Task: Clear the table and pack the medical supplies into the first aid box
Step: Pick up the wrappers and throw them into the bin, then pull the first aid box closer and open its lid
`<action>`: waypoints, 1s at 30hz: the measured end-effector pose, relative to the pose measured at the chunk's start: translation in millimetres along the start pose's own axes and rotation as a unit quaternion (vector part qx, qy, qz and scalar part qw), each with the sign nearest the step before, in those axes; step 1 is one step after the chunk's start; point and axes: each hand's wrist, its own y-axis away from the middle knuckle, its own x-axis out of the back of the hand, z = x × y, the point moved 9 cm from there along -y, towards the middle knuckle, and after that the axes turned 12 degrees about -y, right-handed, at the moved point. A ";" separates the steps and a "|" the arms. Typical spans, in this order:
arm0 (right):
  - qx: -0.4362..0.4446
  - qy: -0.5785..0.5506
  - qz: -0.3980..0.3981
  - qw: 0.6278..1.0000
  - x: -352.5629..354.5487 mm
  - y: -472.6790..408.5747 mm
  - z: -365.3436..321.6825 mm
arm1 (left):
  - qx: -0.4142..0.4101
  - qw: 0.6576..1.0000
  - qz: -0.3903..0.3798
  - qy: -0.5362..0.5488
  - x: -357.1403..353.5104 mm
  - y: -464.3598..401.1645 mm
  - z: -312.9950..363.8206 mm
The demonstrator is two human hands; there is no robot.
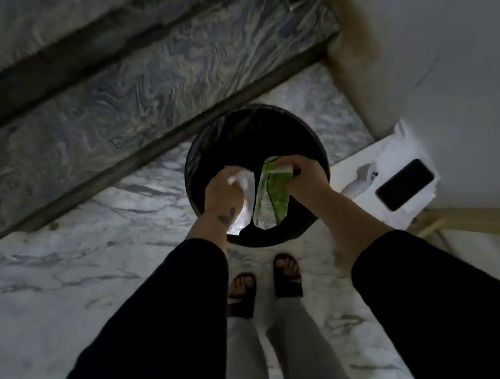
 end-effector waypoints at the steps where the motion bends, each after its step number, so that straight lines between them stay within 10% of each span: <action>1: -0.004 -0.002 -0.006 1.000 -8.6 -10.2 12.2 | 0.003 1.000 -0.007 -0.006 -8.6 -12.2 -5.8; 16: 0.012 0.181 -0.061 0.981 28.5 66.5 -32.0 | -0.153 0.925 -0.131 -0.323 11.1 54.0 70.4; 30: 0.070 0.172 0.194 0.963 250.1 309.1 -125.3 | -0.412 0.781 -0.081 -0.462 17.9 289.5 309.5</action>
